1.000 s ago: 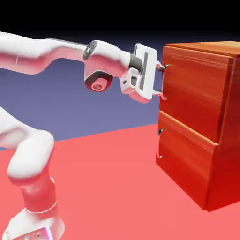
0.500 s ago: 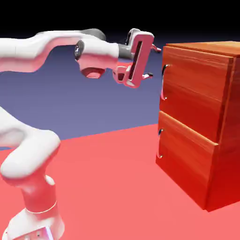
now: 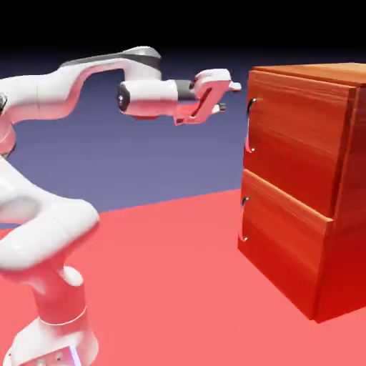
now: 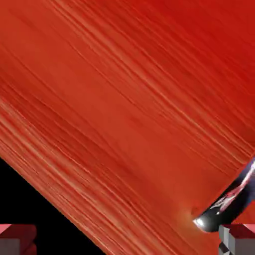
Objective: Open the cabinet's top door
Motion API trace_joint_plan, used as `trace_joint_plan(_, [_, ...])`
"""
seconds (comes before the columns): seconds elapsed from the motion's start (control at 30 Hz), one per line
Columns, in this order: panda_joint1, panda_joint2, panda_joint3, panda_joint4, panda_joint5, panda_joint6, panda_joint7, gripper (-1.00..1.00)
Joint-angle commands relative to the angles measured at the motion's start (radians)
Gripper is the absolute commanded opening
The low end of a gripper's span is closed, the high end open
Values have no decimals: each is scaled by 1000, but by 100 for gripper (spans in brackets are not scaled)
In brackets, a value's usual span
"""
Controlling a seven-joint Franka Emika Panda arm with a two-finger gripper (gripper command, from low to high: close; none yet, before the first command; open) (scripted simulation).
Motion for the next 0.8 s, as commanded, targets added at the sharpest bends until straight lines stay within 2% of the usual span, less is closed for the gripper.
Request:
trace_joint_plan(0.0, [-17,-9,20,10,44,-1,21,0])
trace_joint_plan(0.4, [-220,-111,252,122,558,-12,263,0])
trace_joint_plan(0.6, [-388,-87,325,261,562,-27,269,0])
trace_joint_plan(0.63, [-388,-87,325,261,562,-27,269,-100])
trace_joint_plan(0.77, [-288,-48,273,152,561,-112,212,-100])
